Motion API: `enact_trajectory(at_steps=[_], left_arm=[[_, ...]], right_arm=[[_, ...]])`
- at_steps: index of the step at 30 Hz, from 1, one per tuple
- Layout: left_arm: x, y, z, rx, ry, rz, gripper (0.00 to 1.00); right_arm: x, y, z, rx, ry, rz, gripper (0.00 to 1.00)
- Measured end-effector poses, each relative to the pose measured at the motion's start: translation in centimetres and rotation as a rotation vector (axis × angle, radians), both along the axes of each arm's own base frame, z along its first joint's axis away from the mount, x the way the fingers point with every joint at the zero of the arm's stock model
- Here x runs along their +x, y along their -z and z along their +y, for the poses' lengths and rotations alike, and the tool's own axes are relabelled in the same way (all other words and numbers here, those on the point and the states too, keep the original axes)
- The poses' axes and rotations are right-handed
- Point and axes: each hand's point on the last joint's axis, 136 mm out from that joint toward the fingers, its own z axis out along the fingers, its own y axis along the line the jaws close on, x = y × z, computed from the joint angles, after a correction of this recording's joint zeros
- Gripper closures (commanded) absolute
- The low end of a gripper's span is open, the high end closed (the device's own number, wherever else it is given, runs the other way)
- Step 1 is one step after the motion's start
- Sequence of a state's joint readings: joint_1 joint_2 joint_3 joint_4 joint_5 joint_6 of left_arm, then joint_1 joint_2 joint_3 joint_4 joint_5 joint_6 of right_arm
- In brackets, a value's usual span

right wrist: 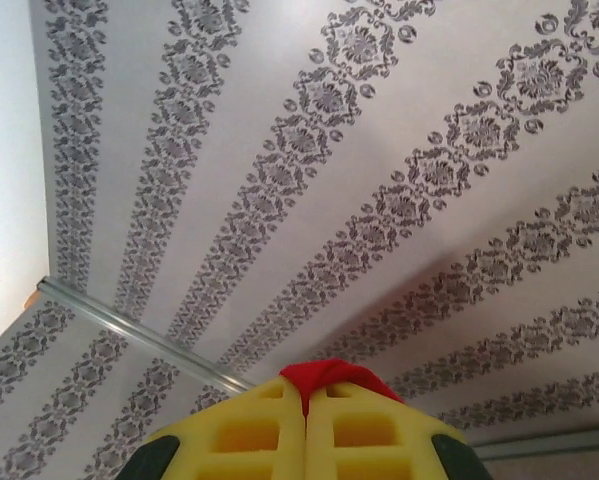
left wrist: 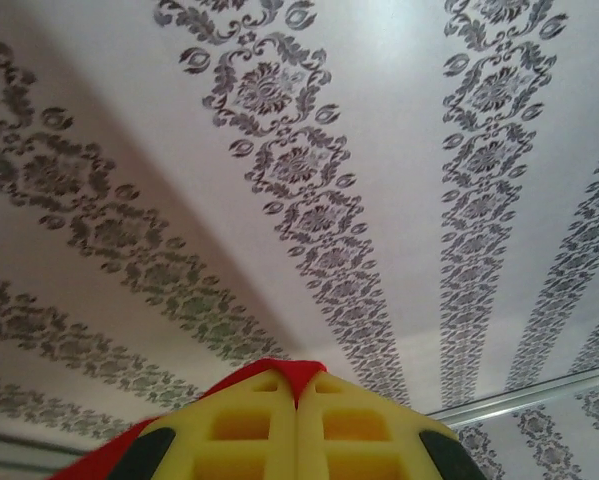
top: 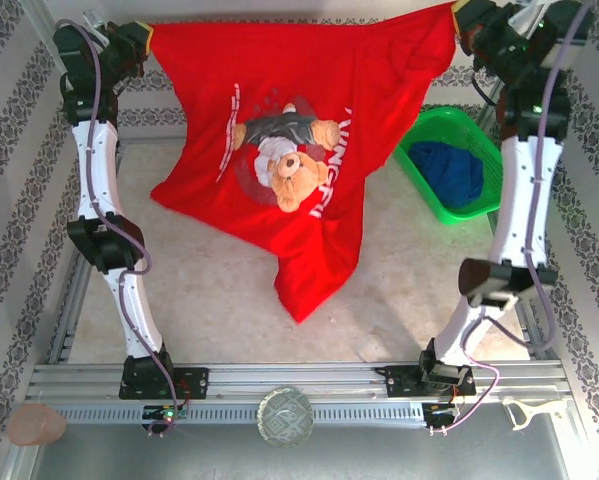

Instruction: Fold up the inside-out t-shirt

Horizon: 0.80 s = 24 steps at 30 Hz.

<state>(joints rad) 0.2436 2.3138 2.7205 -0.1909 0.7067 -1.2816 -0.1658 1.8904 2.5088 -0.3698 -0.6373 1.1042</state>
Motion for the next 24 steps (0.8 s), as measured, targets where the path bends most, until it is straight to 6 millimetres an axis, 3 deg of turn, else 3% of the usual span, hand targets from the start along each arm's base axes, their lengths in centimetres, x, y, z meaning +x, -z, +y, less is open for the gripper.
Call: enact_trajectory(at_steps=[3,7,12,15,17,19,22,24], left_arm=[[0.5,-0.5,0.0,-0.039,-0.007,-0.018,0.97],[0.1,-1.9,0.0,-0.055,-0.019,-0.050,0.96],[-1.6,-3.9,-0.5,-0.031,0.007,-0.086,0.94],[-2.6,-3.3,-1.5,0.020,0.046,-0.050,0.91],[-3.4,-1.2,-2.3,0.061,0.071,0.010,0.89],[-4.7,2.6,-2.9,0.076,0.081,0.085,0.85],[-8.1,11.8,-3.6,0.046,0.084,0.227,0.84],[-10.3,19.6,-3.7,0.015,0.083,0.344,0.84]], right_arm=[[2.1,-1.3,-0.5,0.027,0.001,-0.059,1.00],[2.3,-2.5,-0.7,0.075,0.002,-0.097,1.00],[-0.8,-2.5,-0.3,0.045,0.018,-0.049,1.00],[-4.3,-0.5,0.7,-0.004,0.024,-0.012,1.00],[-6.7,2.3,1.7,-0.031,0.022,0.019,1.00],[-9.0,6.8,2.9,-0.054,0.015,0.064,1.00],[-11.7,17.5,4.7,-0.072,-0.010,0.210,1.00],[-13.5,27.2,5.5,-0.084,-0.014,0.381,1.00]])
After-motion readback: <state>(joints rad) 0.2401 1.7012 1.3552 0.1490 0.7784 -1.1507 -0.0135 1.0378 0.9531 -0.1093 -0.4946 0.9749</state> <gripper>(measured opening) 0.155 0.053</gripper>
